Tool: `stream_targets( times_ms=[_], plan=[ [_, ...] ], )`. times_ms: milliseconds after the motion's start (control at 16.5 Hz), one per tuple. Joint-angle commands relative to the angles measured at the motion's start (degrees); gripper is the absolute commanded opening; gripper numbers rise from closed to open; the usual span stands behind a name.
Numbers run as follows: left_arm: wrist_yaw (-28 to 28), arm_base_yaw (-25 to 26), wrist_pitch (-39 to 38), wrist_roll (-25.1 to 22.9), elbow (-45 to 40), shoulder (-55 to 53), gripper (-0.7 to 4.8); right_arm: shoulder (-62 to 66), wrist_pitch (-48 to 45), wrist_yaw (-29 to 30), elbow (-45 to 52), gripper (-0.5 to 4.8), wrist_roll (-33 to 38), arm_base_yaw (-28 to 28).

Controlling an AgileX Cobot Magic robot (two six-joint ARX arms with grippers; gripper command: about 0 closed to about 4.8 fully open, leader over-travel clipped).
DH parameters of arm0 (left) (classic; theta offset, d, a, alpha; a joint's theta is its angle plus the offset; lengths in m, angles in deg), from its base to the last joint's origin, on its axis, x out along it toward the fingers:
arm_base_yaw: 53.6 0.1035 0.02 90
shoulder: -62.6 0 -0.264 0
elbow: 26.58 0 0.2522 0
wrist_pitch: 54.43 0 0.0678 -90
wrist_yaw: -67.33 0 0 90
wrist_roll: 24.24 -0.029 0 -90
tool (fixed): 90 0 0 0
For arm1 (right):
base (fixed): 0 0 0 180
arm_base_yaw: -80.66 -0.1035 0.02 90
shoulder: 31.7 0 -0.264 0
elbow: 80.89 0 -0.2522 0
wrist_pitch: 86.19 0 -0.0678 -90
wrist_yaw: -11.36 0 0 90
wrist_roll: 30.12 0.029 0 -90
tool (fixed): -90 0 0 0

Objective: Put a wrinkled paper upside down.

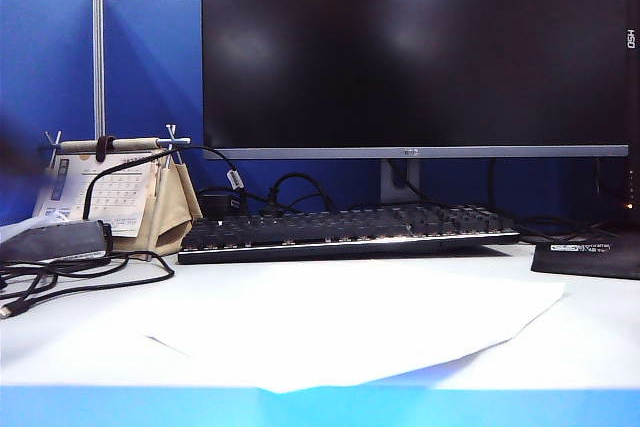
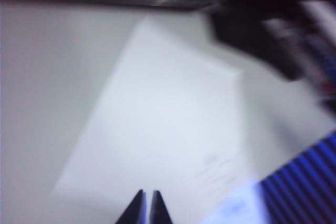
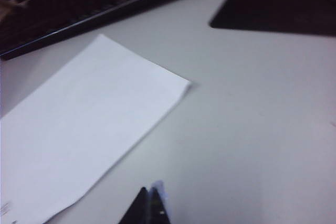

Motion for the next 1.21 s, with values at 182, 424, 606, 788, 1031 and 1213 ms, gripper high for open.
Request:
stream_targets(
  times_ms=[182, 424, 606, 788, 1031, 1213],
  plan=[
    [2.5, 0.0, -9.4, -7.6, 13.9, -0.4, 0.3, 0.0, -8.7, 4.0, -0.2, 0.0, -1.7, -0.1],
    [2.1, 0.0, -10.9, -8.2, 16.0, -0.4, 0.3, 0.0, -10.4, 5.3, -1.7, 0.0, -1.7, -0.1],
    [2.3, 0.0, -26.4, -12.9, 19.9, -0.9, 0.3, 0.2, -9.9, 2.7, -11.6, -0.01, -4.7, -0.1],
    [2.5, 0.0, -35.3, -15.7, 25.8, -3.1, 0.3, 7.0, -6.9, 1.0, -21.9, -0.01, -7.5, -0.1],
    [2.3, 0.0, -34.5, -15.7, 27.5, -7.1, 0.3, 34.2, 4.4, 16.0, -34.5, -0.01, -8.0, -0.2],
    [2.3, 0.0, -34.6, -15.6, 27.5, -7.9, 0.3, 49.0, 9.1, 29.7, -34.7, 1.93, -5.0, -0.9]
  ],
)
